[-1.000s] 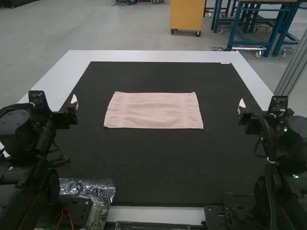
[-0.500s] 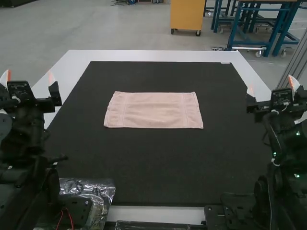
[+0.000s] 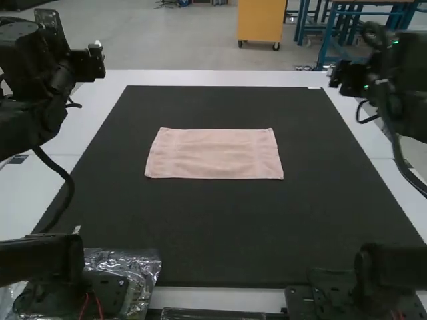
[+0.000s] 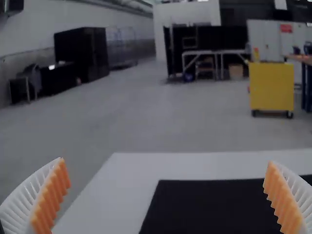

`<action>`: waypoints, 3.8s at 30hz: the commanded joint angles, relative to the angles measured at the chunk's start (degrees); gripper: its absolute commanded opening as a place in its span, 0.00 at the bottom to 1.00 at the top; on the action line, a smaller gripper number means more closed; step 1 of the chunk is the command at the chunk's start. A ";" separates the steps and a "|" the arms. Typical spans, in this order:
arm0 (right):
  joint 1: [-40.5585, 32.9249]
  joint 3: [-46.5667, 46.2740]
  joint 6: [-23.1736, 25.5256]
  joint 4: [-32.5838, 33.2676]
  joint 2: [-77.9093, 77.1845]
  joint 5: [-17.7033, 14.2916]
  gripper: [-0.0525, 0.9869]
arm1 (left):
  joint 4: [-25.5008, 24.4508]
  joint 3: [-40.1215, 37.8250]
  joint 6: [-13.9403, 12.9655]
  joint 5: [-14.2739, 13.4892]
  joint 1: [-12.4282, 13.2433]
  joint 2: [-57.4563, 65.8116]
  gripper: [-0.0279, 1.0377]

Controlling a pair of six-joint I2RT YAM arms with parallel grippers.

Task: Fold the towel.

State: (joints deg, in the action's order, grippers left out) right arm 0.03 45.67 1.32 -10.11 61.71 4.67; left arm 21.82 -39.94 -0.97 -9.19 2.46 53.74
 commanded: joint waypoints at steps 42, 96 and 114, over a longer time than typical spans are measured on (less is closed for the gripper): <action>-11.19 8.91 -4.57 -13.89 47.53 8.69 0.92 | 7.97 -6.73 4.66 21.50 -2.37 55.69 0.93; -7.86 29.74 -9.94 -13.27 69.68 8.08 0.03 | 7.97 -27.64 -1.66 22.90 0.53 72.30 0.05; -6.27 21.74 -7.65 -10.46 54.57 11.77 0.03 | 0.68 -21.67 -2.54 26.77 1.50 60.00 0.05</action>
State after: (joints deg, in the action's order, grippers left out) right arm -7.68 68.90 -7.11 -21.26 119.04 15.88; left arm 23.31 -63.22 -2.42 17.63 2.37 115.94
